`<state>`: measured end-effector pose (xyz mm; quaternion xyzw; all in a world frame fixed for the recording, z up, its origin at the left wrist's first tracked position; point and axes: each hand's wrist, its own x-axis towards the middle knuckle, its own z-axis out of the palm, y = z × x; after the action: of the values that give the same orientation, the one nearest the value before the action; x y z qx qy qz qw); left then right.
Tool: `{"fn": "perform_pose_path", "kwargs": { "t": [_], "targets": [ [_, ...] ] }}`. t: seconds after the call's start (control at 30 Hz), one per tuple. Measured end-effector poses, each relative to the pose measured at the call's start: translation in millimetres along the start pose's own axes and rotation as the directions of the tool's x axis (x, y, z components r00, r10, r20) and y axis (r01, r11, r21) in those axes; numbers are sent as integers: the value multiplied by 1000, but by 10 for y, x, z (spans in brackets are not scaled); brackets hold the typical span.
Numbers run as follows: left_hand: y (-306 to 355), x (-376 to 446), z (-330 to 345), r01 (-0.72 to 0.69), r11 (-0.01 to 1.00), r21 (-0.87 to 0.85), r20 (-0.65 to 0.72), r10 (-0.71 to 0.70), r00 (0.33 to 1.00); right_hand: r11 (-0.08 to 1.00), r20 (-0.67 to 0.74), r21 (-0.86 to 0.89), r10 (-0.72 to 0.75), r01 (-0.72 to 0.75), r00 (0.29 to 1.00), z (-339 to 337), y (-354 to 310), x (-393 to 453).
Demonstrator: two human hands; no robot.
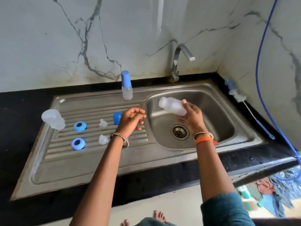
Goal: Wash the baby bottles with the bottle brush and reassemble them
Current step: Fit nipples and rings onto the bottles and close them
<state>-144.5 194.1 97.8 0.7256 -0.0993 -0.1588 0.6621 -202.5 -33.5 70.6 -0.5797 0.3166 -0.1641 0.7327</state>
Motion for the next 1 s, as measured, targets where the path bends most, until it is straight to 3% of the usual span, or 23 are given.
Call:
{"fn": "perform_pose_path", "kwargs": {
  "t": [0.07,0.1,0.17,0.2,0.27,0.33,0.43,0.6,0.77,0.83,0.9,0.93,1.0],
  "targets": [
    [-36,-63,30,66,998,23,104,-68,992,994,-149,-93,-76,63,986,100,65,-156],
    [-84,-117,43,87,996,30,134,-90,987,999,-130,-30,-39,35,991,173,130,-265],
    [-172,-212,45,119,992,-41,142,-112,983,990,65,126,57,-64,996,352,274,-502],
    [-198,-264,16,127,984,-121,123,-112,986,991,156,108,58,-76,986,412,344,-595],
    [-252,-343,-141,126,965,-232,78,-111,991,990,349,-138,33,17,937,524,472,-796],
    [-308,-409,-362,111,983,-146,125,-93,988,907,478,-381,27,180,878,610,596,-923],
    [-413,-553,-651,131,991,-14,248,-124,961,747,540,-562,7,354,842,759,729,-1061],
    [-615,-766,-922,160,986,45,199,-166,966,462,579,-729,22,505,815,987,889,-1254],
    [-688,-821,-1066,200,980,24,139,-201,970,394,590,-761,90,516,802,1043,869,-1275],
    [-679,-819,-1135,221,975,34,142,-223,964,463,610,-726,93,508,787,1067,762,-1274],
    [-645,-837,-1241,222,975,-21,103,-219,970,691,565,-601,11,402,825,1107,537,-1299],
    [-625,-843,-1337,208,975,-75,51,-204,978,756,546,-524,-56,393,836,1185,398,-1310],
    [-605,-845,-1560,169,973,-157,-98,-186,978,722,552,-467,-213,510,806,1450,150,-1321]
  ]
}}
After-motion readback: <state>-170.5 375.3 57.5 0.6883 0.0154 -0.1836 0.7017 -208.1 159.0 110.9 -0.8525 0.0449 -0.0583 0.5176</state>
